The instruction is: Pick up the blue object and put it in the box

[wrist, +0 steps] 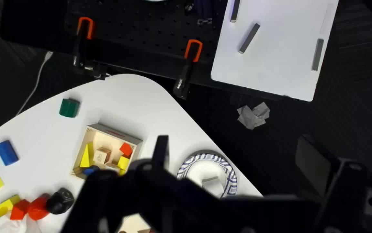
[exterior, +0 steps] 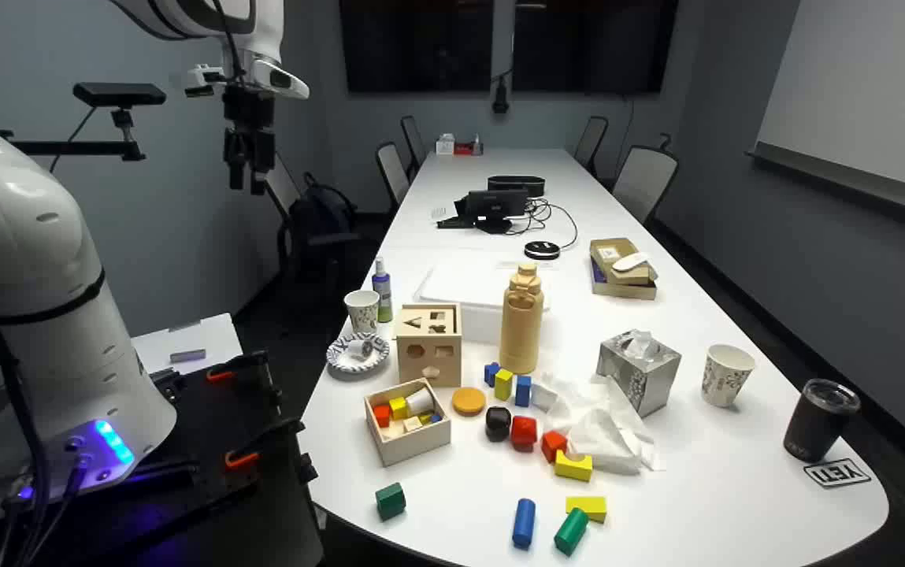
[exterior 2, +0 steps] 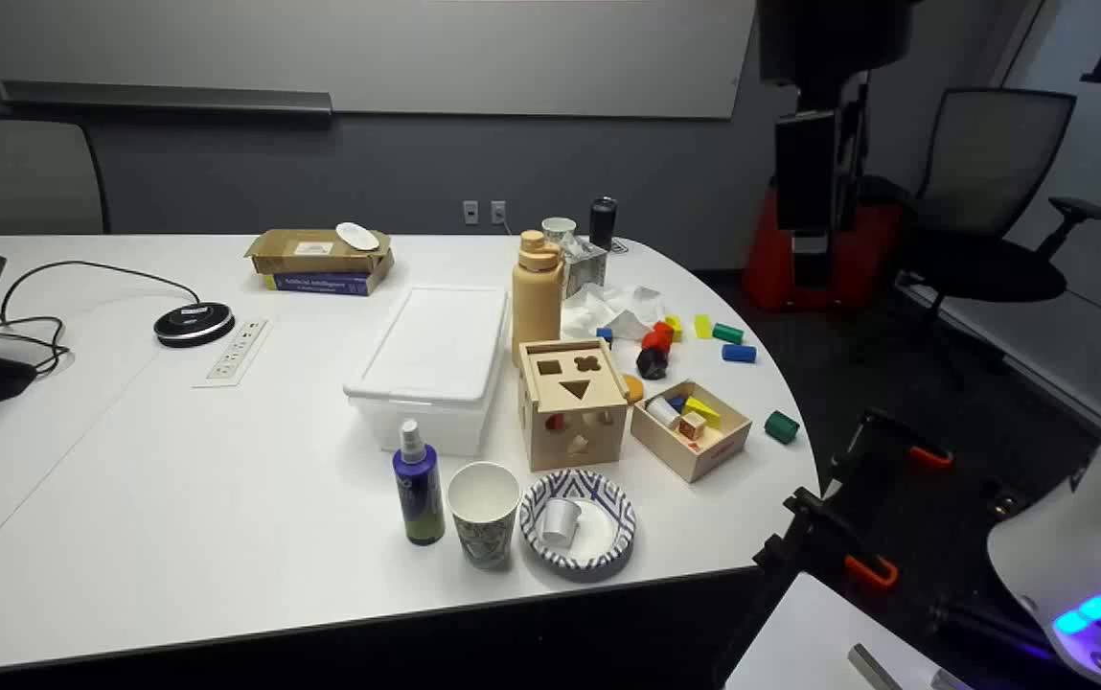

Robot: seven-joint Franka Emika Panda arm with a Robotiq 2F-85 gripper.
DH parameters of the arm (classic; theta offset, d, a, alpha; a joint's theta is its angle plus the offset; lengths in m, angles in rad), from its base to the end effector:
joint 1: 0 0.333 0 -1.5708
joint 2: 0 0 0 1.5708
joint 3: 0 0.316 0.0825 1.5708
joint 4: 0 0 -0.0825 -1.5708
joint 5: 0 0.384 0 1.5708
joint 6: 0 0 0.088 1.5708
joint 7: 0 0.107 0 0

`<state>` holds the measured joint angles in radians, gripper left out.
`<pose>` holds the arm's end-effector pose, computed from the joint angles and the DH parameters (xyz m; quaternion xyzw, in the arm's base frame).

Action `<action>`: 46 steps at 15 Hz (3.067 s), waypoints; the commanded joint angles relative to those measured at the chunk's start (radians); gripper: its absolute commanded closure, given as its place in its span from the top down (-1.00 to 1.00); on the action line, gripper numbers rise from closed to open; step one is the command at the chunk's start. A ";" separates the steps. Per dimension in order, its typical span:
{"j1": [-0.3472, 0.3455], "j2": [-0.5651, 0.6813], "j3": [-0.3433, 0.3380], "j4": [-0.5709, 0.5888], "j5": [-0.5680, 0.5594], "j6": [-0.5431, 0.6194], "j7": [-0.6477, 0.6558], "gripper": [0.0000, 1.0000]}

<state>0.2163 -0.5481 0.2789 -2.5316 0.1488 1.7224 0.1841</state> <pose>0.3020 0.1797 0.4330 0.9852 0.1033 -0.1296 0.0429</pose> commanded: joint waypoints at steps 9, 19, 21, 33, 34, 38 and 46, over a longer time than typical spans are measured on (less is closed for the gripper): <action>-0.115 0.050 -0.084 0.057 -0.046 0.183 0.069 1.00; -0.349 0.463 -0.250 0.125 -0.138 0.848 0.231 1.00; -0.347 0.594 -0.267 0.153 -0.146 0.982 0.268 1.00; -0.214 1.180 -0.376 0.497 -0.045 1.135 0.233 1.00; -0.201 1.202 -0.380 0.500 -0.048 1.137 0.231 1.00; -0.144 1.276 -0.424 0.503 -0.066 1.175 0.234 1.00; -0.078 1.394 -0.510 0.551 -0.041 1.292 0.244 1.00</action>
<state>0.1099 0.8083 -0.2055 -2.0093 0.0805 2.9786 0.4309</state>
